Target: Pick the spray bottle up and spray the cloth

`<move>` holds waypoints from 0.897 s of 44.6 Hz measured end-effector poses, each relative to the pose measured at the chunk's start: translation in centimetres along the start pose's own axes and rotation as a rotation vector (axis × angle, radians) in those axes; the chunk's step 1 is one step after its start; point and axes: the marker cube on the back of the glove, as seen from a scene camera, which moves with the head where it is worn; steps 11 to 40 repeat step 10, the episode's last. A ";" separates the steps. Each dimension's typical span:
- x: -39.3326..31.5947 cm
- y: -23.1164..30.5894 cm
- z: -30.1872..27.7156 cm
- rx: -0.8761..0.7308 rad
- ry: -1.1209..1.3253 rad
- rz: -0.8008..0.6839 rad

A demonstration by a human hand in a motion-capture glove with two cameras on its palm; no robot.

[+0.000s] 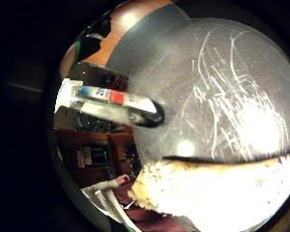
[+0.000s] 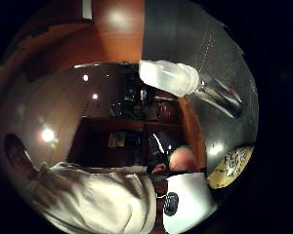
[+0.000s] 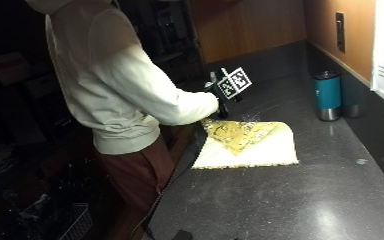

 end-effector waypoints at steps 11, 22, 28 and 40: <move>-1.6 2.4 -4.3 0.065 0.101 -0.018; -1.6 2.4 -4.3 0.065 0.101 -0.018; -1.6 2.4 -4.3 0.065 0.101 -0.018; -1.6 2.4 -4.3 0.065 0.101 -0.018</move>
